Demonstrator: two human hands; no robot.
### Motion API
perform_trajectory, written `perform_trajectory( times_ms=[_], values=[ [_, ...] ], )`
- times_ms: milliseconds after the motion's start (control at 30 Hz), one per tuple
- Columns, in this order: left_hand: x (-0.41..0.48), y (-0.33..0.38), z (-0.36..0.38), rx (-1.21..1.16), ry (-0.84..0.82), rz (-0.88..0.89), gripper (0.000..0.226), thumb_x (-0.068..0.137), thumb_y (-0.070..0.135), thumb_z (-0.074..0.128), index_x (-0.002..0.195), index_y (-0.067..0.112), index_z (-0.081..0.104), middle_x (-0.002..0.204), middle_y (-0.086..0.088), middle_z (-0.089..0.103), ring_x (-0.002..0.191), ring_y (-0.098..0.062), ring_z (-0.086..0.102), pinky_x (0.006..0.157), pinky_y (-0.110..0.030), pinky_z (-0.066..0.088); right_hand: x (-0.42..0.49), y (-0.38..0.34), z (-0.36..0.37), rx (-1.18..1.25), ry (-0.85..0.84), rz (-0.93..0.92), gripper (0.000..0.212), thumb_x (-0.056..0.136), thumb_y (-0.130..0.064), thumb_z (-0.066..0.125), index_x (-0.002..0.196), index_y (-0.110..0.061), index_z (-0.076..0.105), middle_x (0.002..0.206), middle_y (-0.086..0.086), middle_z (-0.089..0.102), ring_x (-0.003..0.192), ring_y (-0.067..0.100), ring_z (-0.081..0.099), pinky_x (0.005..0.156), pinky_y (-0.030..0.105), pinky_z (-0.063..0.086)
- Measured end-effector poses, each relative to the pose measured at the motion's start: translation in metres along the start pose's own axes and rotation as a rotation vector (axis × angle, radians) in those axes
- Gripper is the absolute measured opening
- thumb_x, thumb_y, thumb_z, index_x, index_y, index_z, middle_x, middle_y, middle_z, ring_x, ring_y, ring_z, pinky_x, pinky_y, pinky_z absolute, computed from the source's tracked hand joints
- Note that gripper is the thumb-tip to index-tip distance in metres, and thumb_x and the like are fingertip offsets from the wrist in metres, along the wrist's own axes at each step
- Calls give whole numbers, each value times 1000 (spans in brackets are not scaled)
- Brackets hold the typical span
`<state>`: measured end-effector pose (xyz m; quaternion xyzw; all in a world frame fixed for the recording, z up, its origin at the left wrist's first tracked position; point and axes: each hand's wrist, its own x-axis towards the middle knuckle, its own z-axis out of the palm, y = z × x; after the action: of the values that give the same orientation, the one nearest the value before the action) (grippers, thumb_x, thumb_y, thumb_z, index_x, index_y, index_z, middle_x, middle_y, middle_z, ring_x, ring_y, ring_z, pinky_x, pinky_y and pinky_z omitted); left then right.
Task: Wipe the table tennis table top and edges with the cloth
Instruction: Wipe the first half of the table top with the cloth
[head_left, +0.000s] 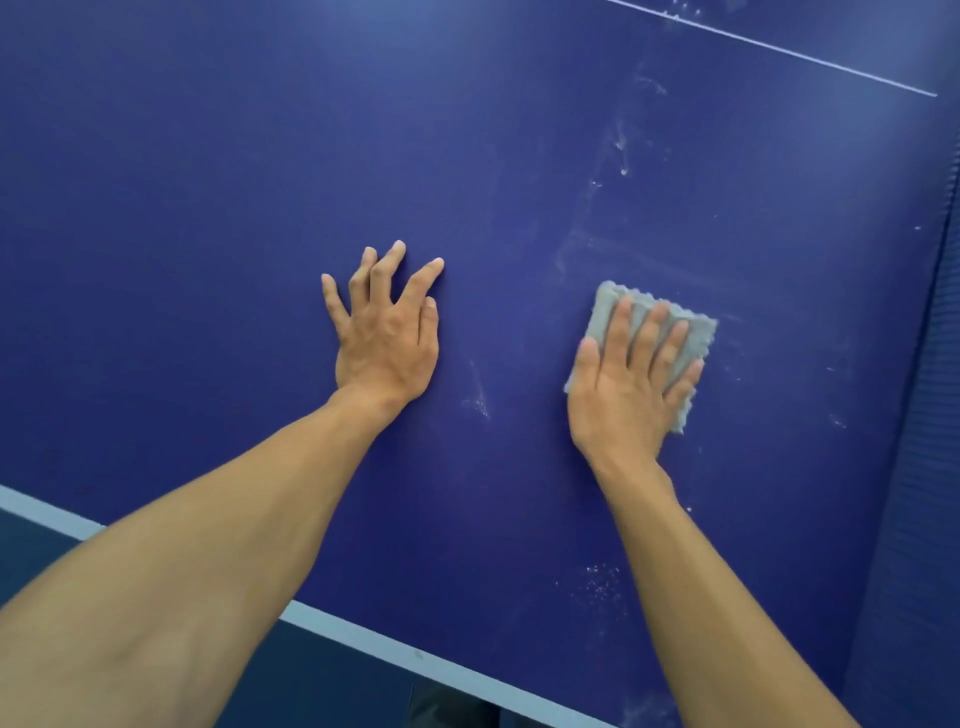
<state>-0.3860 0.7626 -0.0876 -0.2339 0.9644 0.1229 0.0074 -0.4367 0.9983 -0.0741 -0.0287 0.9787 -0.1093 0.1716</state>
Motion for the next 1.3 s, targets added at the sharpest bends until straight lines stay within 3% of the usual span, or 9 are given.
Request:
perform_trajectory(
  times_ms=[167,333,467,633,700,800,967,1167,1300],
  values=[
    [5,-6,-5,-71,-61,29,50,106,35,32,155,42,39,167,2,25,156,-30,15,125,-60,-6,-28,-70,24,-118,-45,-443,63,110,-46,11,167,-26,-6,175,4,-14,160,29,-18,126,61,-6],
    [8,-38,-17,-78,-118,206,49,109,27,34,157,39,39,169,2,26,156,-31,19,126,-54,3,-130,-13,46,-198,-111,-763,57,112,-44,22,167,-27,22,175,5,11,162,31,6,125,62,16],
    [-3,-44,-14,3,-53,269,49,110,29,29,159,35,36,170,2,25,156,-30,20,127,-52,7,-122,36,26,-255,-74,-557,59,110,-47,18,166,-30,16,175,3,11,162,29,8,126,60,14],
    [-2,-47,-14,-99,-11,258,48,109,24,29,155,29,45,166,3,35,155,-27,26,128,-49,7,-42,-17,18,-128,2,-86,63,109,-47,11,166,-29,-10,174,4,-19,159,29,-20,126,61,-9],
    [-1,-49,-14,-134,-7,252,49,108,24,29,154,28,47,164,4,37,154,-25,27,128,-47,7,-36,-59,29,-126,26,-155,64,110,-45,16,167,-27,-6,174,8,-17,160,33,-18,125,64,-9],
    [-2,-49,-13,-185,-1,246,48,108,21,31,152,27,49,162,4,41,153,-24,30,128,-46,8,-76,-90,50,-160,17,-499,61,110,-43,20,168,-26,8,175,10,-1,161,35,-5,126,65,-1],
    [-2,-48,-15,-111,5,250,46,107,27,35,149,28,52,162,1,40,152,-28,31,127,-48,10,-111,-16,44,-223,-60,-656,59,110,-48,26,166,-32,22,175,4,13,162,28,5,128,59,10],
    [21,-21,-21,-8,74,173,45,101,42,35,133,25,63,133,-8,55,121,-37,50,117,-54,26,-2,50,-11,-160,10,-121,66,104,-53,7,167,-34,0,175,1,-10,161,25,-10,128,57,-5],
    [58,4,-11,40,-41,80,49,106,48,33,154,42,37,163,-7,23,154,-32,15,123,-65,-1,82,0,-27,-35,71,69,62,110,-47,13,167,-30,-7,174,5,-18,160,29,-19,126,62,-9]
  ],
)
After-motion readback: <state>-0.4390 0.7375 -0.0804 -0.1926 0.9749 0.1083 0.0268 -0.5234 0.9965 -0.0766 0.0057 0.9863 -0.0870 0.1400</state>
